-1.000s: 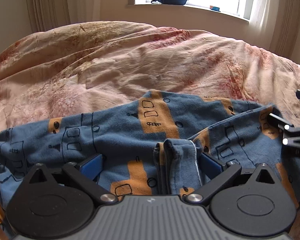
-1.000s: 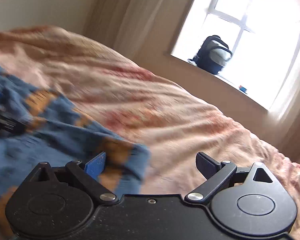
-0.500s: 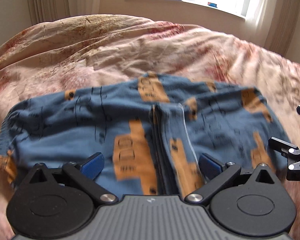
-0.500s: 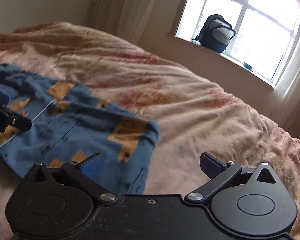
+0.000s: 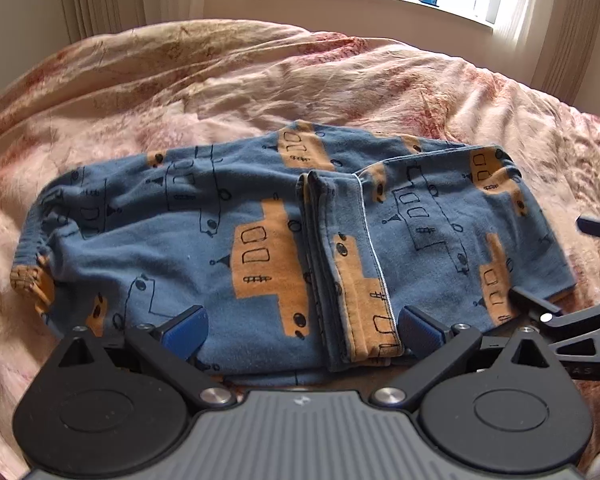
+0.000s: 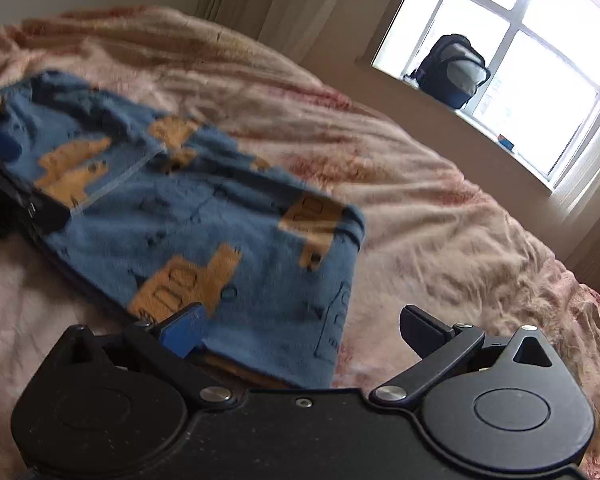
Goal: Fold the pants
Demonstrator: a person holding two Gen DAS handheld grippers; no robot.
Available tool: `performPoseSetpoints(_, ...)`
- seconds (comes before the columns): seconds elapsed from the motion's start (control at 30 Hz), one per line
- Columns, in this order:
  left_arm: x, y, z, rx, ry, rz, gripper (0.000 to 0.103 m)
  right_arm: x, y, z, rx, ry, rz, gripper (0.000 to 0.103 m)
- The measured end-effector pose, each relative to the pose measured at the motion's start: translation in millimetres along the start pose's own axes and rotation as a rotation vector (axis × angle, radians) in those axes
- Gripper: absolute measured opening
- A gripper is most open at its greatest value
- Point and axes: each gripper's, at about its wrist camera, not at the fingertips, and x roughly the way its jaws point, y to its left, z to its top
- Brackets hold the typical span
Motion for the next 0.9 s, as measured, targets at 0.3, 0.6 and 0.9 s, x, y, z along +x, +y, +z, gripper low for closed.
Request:
performPoseSetpoints(0.3, -59.5, 77.1, 10.5, -0.168, -0.214, 0.005, 0.103, -27.2, 6.9, 8.0, 0.014, -0.198, 0.06, 0.102)
performPoseSetpoints(0.6, -22.3, 186.4, -23.8, -0.853, -0.159, 0.005, 0.102, 10.8, 39.7, 76.7, 0.014, -0.215, 0.22, 0.102)
performPoseSetpoints(0.9, -16.2, 191.2, -49.1, -1.054, -0.293, 0.068, 0.09, 122.8, 79.9, 182.9, -0.088, -0.049, 0.234, 0.102)
